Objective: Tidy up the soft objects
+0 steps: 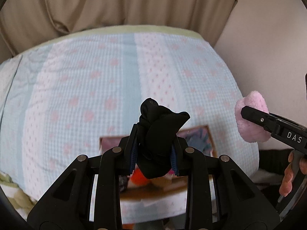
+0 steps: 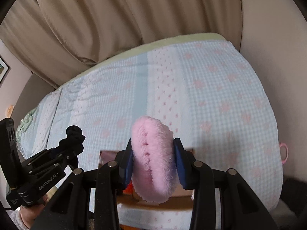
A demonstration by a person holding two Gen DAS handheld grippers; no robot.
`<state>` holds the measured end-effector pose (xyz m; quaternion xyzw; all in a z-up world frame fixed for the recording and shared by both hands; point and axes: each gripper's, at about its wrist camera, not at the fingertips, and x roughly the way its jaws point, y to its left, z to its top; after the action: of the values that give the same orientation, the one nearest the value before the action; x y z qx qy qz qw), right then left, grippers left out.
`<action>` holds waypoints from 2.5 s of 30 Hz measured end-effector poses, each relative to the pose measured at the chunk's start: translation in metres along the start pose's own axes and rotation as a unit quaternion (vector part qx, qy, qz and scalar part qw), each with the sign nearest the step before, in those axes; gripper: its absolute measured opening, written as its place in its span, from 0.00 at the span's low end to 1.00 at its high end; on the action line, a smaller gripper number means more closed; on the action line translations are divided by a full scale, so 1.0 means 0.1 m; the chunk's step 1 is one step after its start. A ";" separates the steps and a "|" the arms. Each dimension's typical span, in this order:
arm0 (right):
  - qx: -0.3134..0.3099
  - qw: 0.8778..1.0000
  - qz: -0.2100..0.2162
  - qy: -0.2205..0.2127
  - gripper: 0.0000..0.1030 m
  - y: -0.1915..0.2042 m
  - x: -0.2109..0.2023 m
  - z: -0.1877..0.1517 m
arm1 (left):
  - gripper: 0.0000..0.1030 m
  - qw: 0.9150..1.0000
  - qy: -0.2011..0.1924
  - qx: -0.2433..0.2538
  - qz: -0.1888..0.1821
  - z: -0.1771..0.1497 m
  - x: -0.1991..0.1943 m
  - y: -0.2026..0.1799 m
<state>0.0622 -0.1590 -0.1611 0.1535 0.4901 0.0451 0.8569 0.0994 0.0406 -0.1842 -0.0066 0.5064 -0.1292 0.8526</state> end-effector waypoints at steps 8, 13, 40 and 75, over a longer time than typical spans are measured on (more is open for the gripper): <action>0.024 0.999 -0.018 0.022 0.34 0.17 0.16 -0.59 | 0.24 0.999 0.038 0.004 -0.013 -0.54 0.13 0.23; 0.037 0.998 -0.022 0.041 0.34 0.16 0.44 -0.84 | 0.24 0.998 0.062 -0.002 -0.019 -0.76 0.39 0.30; -0.093 0.989 -0.015 0.118 1.00 0.04 1.47 -1.26 | 1.00 0.994 0.105 0.008 0.005 -0.66 1.55 0.27; -0.072 0.992 -0.073 -0.068 1.00 0.54 -0.97 -0.08 | 1.00 0.992 -0.101 0.006 0.070 0.05 -1.11 -0.02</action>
<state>0.0095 -0.1284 -0.0680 0.0580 0.4359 0.0065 0.8981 0.0529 0.0632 -0.0855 0.0208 0.4162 -0.0711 0.9063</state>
